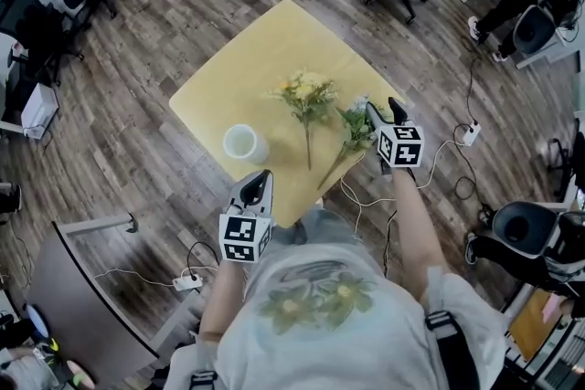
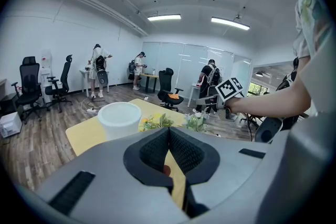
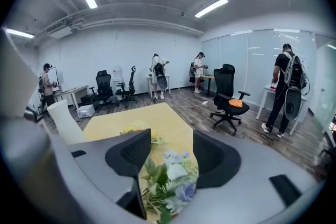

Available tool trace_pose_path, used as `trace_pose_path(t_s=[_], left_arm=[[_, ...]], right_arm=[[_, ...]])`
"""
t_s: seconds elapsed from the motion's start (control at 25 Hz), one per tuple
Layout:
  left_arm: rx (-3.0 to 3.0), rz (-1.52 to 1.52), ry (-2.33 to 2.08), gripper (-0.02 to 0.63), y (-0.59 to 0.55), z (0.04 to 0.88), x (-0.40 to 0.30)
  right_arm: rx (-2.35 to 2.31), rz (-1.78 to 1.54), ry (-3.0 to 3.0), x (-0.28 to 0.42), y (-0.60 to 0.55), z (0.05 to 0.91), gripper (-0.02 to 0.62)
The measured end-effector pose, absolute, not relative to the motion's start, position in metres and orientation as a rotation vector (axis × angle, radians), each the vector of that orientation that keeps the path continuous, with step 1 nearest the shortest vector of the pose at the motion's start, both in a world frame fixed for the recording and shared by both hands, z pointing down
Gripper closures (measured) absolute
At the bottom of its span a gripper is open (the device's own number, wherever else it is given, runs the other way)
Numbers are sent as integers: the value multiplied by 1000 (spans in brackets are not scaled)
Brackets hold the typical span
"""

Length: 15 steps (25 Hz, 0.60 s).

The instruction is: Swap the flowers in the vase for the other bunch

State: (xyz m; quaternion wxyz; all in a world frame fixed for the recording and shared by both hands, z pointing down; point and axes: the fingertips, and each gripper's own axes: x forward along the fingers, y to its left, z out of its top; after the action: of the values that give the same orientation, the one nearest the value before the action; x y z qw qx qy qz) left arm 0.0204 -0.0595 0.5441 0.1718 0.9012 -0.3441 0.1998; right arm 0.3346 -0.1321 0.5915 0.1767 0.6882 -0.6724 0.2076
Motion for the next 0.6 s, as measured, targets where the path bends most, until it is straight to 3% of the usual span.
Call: trace_pose_path(t_s=[0.6], left_arm=[[2578, 547, -1003, 591, -61, 531, 11]], right_arm=[[1852, 665, -2102, 248, -134, 566, 357]])
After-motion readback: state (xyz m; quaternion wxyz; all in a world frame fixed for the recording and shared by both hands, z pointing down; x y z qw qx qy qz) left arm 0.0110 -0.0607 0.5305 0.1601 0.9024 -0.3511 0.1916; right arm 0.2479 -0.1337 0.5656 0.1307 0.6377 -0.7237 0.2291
